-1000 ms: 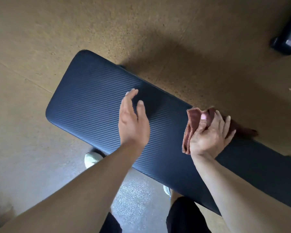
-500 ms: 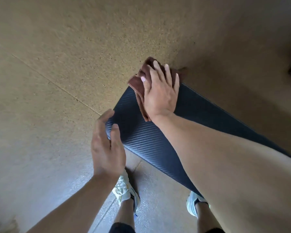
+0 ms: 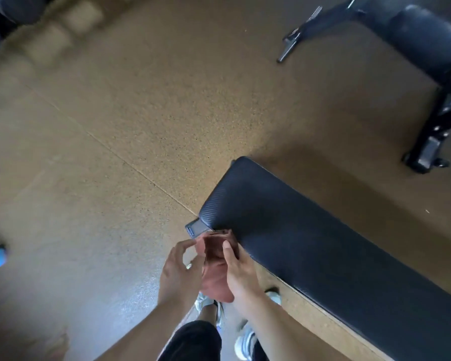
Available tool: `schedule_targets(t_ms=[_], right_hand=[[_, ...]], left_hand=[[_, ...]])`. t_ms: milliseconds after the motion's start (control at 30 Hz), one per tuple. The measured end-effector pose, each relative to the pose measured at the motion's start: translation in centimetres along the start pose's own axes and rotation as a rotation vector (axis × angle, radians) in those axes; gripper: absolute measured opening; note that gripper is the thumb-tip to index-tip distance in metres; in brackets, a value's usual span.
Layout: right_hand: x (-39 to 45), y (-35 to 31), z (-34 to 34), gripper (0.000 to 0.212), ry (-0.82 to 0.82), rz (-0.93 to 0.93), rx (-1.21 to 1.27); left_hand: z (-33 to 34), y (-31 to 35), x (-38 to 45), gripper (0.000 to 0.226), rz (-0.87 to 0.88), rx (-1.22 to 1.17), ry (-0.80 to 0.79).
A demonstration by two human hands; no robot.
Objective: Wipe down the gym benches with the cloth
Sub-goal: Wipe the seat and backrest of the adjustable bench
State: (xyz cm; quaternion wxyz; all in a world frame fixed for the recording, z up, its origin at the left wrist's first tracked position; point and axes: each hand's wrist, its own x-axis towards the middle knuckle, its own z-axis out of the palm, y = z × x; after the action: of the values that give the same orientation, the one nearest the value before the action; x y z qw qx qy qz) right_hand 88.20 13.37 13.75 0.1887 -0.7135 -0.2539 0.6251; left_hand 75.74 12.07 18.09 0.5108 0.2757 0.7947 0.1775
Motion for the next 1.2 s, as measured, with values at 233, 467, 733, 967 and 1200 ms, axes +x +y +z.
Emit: schedule_targets(t_ms=[233, 467, 733, 967, 1200], right_hand=[[-10.4, -3.7, -4.8, 0.035, 0.012, 0.167, 0.372], [-18.6, -6.1, -10.1, 0.036, -0.018, 0.178, 0.602], [-22.5, -5.8, -7.5, 0.034, 0.033, 0.089, 0.489], [-20.6, -8.3, 6.8, 0.094, 0.048, 0.41, 0.626], [-19.1, -17.2, 20.7, 0.074, -0.235, 0.218, 0.919]], left_hand=[[-0.7, 2.8, -10.3, 0.028, -0.096, -0.169, -0.312], [0.6, 6.5, -18.2, 0.026, -0.006, -0.245, -0.336], [-6.2, 10.0, -19.0, 0.021, 0.053, -0.292, -0.32], [-19.9, 11.8, -13.3, 0.037, 0.018, -0.518, -0.446], [-33.8, 13.6, -6.9, 0.03, 0.083, -0.568, -0.379]])
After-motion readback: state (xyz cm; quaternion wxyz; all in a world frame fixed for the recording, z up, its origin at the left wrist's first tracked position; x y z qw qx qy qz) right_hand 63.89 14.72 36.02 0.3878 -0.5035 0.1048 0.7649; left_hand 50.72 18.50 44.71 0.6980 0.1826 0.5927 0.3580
